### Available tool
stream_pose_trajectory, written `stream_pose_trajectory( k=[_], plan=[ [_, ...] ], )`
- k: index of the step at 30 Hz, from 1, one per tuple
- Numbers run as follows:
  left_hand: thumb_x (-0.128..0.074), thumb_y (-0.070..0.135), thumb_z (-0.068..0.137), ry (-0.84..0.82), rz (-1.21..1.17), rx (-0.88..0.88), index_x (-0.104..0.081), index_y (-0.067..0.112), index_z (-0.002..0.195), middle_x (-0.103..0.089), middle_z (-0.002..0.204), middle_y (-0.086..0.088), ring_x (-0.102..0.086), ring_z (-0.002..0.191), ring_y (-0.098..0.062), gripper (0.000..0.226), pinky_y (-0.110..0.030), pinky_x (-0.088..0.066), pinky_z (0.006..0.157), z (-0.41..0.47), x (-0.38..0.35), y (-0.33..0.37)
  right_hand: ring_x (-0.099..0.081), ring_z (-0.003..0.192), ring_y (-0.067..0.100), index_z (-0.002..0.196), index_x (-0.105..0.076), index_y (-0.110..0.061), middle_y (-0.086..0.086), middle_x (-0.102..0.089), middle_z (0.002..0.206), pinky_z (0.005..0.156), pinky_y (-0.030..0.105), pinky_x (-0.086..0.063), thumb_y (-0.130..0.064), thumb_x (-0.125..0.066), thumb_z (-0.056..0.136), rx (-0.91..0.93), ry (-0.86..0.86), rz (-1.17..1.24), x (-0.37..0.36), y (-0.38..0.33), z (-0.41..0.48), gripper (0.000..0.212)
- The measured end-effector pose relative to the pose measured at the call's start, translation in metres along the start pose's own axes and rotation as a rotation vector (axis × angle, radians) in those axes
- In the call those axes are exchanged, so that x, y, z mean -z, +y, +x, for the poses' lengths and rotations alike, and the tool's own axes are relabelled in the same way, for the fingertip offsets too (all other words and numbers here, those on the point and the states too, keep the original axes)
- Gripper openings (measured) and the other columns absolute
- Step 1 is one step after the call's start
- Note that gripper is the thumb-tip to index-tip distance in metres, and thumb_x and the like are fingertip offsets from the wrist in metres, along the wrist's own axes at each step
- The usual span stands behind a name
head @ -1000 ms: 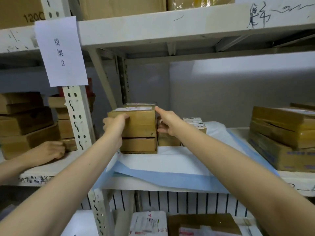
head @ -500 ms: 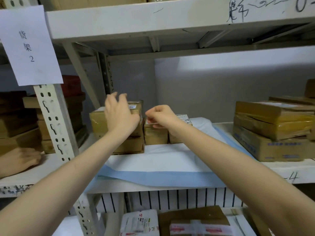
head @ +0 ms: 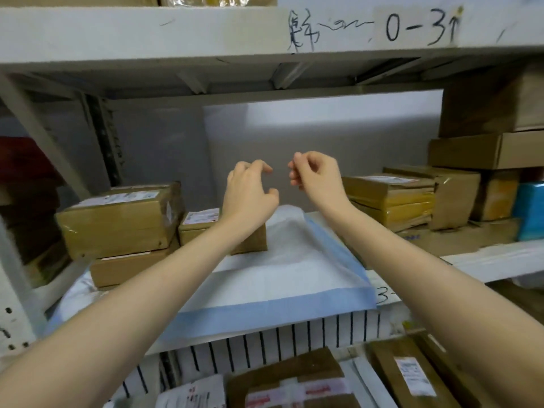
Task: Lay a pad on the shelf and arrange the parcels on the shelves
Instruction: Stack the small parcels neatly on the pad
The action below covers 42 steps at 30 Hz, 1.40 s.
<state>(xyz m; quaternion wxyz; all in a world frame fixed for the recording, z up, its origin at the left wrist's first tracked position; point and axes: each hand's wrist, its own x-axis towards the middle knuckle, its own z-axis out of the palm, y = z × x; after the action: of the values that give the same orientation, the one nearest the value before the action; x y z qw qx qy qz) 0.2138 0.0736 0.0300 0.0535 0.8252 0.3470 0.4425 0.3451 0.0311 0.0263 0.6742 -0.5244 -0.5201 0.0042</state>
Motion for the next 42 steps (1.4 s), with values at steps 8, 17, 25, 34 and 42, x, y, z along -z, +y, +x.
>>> stream_pose_trajectory(
  k=[8, 17, 25, 34, 42],
  plan=[
    [-0.061, 0.019, 0.080, -0.176, -0.138, 0.011, -0.059, 0.017, 0.114, -0.054, 0.122, -0.012, -0.050, 0.117, -0.028, 0.035, -0.029, -0.039, 0.094, 0.014, -0.063, 0.077, -0.053, 0.105, 0.019, 0.116, -0.051, -0.014, 0.002, -0.053, 0.111, 0.086, 0.034, -0.048, -0.014, -0.062, 0.081, 0.114, 0.178, -0.597, 0.117, 0.017, 0.000, 0.037],
    [-0.041, 0.057, 0.093, -0.588, -0.507, 0.562, -0.033, 0.016, 0.144, -0.040, 0.146, -0.009, -0.042, 0.131, -0.031, 0.065, -0.046, -0.039, 0.104, 0.009, -0.115, 0.125, -0.041, 0.125, 0.032, 0.137, -0.041, -0.013, 0.015, -0.042, 0.138, 0.095, 0.046, -0.043, -0.055, -0.038, 0.095, -0.284, 0.035, -0.890, 0.193, 0.050, 0.000, 0.059],
    [-0.044, 0.072, 0.082, -0.556, -0.892, 0.782, -0.057, 0.024, 0.117, -0.064, 0.105, -0.007, -0.060, 0.095, -0.025, 0.061, -0.033, -0.040, 0.062, 0.007, -0.123, 0.132, -0.048, 0.111, 0.020, 0.118, -0.059, -0.019, 0.005, -0.040, 0.125, 0.092, 0.027, -0.037, -0.042, -0.054, 0.093, -0.191, -0.052, -0.552, 0.184, 0.054, -0.003, 0.034],
    [-0.060, 0.044, 0.079, -0.139, -1.124, 0.732, -0.066, 0.023, 0.101, -0.071, 0.097, -0.008, -0.068, 0.089, -0.027, 0.031, -0.049, -0.055, 0.085, 0.018, -0.073, 0.078, -0.052, 0.108, 0.011, 0.128, -0.046, -0.015, 0.005, -0.050, 0.125, 0.089, 0.021, -0.044, -0.033, -0.070, 0.085, -0.161, 0.055, 0.048, 0.131, 0.041, 0.003, 0.053],
    [-0.062, 0.051, 0.078, -0.039, -0.953, 0.632, -0.056, 0.028, 0.119, -0.068, 0.109, -0.003, -0.065, 0.098, -0.024, 0.048, -0.043, -0.056, 0.082, 0.017, -0.007, 0.021, -0.067, 0.081, 0.019, 0.099, -0.063, -0.021, 0.003, -0.070, 0.087, 0.074, 0.037, -0.056, -0.037, -0.062, 0.088, -0.567, -0.298, 0.545, 0.060, 0.015, -0.001, 0.019]
  ],
)
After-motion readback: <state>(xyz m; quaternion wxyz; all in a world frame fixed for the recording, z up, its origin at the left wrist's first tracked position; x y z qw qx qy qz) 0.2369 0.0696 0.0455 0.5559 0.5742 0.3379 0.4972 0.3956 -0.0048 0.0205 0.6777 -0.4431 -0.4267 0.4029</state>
